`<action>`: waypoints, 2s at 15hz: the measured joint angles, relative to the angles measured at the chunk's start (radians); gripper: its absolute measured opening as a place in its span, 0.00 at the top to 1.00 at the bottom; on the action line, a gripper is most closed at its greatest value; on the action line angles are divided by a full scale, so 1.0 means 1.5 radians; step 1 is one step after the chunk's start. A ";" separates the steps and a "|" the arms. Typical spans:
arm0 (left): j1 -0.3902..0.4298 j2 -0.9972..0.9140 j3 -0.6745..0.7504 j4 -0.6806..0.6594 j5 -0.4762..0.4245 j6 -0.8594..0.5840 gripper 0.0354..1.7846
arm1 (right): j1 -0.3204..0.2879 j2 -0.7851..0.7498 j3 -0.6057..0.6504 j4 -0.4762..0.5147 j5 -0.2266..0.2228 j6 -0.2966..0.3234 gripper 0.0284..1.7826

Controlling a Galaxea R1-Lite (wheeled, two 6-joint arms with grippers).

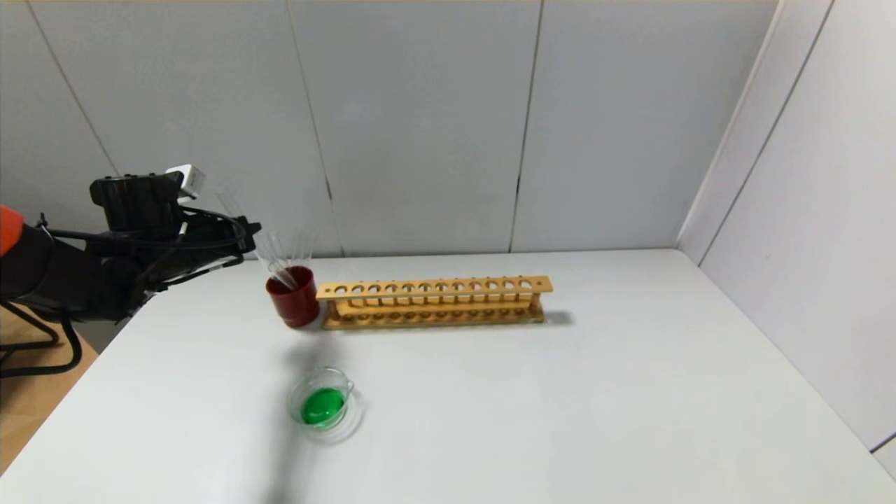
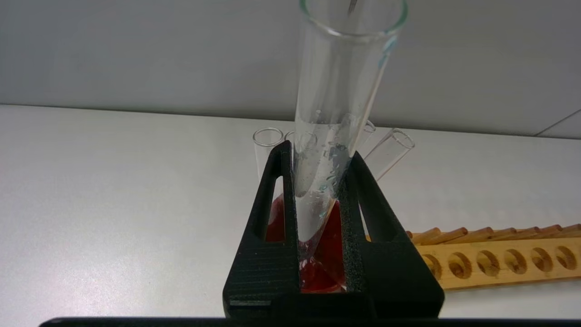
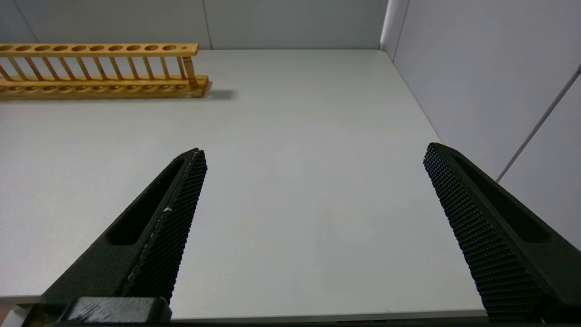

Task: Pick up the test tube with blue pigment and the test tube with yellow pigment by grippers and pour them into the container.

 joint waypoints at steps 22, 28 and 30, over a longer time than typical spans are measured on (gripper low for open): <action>-0.020 0.044 0.067 -0.105 0.001 0.006 0.44 | 0.000 0.000 0.000 0.000 0.000 0.000 0.02; -0.028 -0.003 0.059 -0.094 -0.001 0.007 0.04 | 0.000 0.000 0.000 0.000 0.000 0.000 0.02; -0.030 -0.041 0.056 -0.079 -0.001 0.008 0.02 | 0.000 0.000 0.000 0.000 0.000 0.000 0.02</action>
